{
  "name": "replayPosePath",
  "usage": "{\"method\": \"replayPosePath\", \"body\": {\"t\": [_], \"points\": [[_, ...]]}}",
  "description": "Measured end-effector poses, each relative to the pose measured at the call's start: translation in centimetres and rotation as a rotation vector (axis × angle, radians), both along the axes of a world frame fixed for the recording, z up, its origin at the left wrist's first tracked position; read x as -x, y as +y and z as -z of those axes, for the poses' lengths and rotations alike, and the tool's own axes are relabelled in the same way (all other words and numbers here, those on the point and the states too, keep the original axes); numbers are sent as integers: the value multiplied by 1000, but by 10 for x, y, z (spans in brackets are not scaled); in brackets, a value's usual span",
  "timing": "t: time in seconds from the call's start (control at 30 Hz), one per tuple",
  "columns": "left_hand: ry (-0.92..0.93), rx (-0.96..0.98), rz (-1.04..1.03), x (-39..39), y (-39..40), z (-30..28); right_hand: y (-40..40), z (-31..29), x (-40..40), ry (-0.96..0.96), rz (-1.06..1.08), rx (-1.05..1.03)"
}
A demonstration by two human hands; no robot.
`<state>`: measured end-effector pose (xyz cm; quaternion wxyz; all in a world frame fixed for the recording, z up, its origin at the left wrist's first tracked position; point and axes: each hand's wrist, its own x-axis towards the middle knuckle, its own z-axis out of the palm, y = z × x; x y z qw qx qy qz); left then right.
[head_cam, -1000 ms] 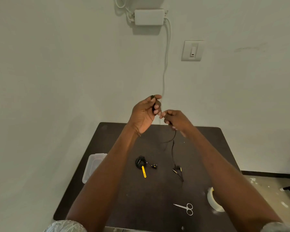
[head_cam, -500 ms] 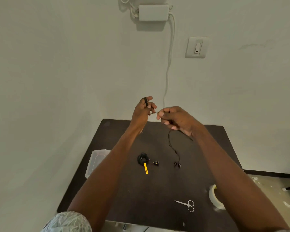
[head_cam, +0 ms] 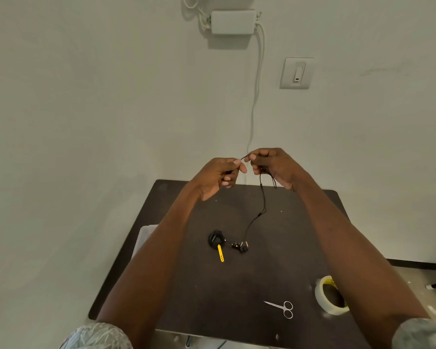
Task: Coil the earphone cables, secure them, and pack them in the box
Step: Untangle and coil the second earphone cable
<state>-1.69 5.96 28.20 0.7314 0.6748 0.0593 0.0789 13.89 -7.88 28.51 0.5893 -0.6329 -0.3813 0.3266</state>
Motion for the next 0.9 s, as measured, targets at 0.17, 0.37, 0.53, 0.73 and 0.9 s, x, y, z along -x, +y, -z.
{"method": "replayPosePath", "body": {"t": [0.17,0.37,0.53,0.73,0.9], "points": [[-236,427,-71,-1,-3,-13,3,29,10,76,-45,73],[-437,590,-281,-11,8,-14,4,50,24,308,-51,35],[-546,663,-479,-22,19,-10,2,54,32,274,-42,70],[-546,642,-663,-25,41,-8,-5,55,31,256,-59,105],[-471,564,-730,-29,52,-3,-11,55,29,204,-128,155]]}}
